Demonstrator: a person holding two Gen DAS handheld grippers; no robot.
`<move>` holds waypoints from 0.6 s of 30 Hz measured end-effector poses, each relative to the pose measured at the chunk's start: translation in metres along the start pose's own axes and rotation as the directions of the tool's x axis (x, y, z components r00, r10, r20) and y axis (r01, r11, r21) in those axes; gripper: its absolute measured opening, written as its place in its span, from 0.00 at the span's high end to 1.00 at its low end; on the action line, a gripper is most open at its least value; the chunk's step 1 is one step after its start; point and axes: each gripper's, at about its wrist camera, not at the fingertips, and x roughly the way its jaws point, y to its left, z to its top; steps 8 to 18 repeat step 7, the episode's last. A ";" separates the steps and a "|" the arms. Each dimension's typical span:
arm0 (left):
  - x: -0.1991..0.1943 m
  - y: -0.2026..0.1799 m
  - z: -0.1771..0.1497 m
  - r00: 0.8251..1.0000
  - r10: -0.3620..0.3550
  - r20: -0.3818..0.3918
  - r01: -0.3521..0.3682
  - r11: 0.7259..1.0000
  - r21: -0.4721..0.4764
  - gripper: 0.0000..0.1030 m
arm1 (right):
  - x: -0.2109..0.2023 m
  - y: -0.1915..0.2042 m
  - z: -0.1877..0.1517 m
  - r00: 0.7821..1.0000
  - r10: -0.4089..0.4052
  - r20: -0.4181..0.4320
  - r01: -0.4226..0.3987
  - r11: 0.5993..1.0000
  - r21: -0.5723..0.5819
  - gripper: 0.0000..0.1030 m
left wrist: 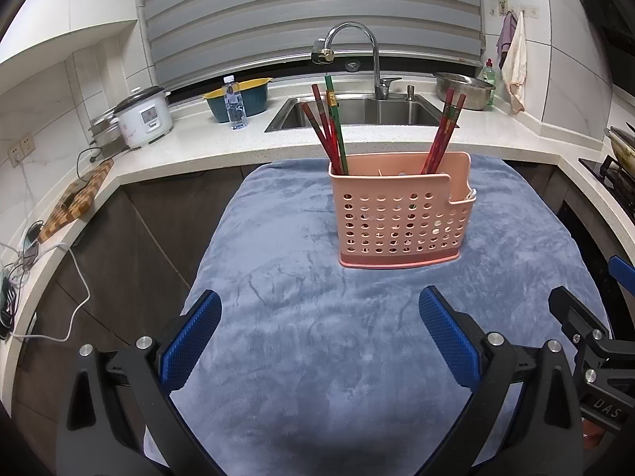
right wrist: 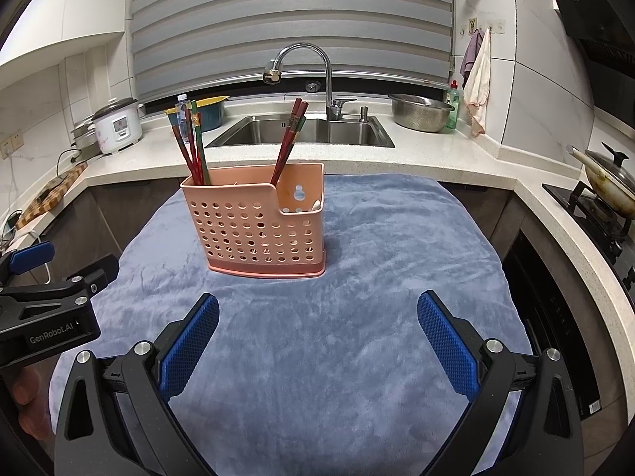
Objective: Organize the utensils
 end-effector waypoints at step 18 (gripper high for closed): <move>0.000 0.000 0.000 1.000 -0.001 0.009 0.001 1.000 -0.003 0.07 | 0.001 0.001 0.001 1.000 -0.005 0.002 0.005 1.000 -0.005 0.07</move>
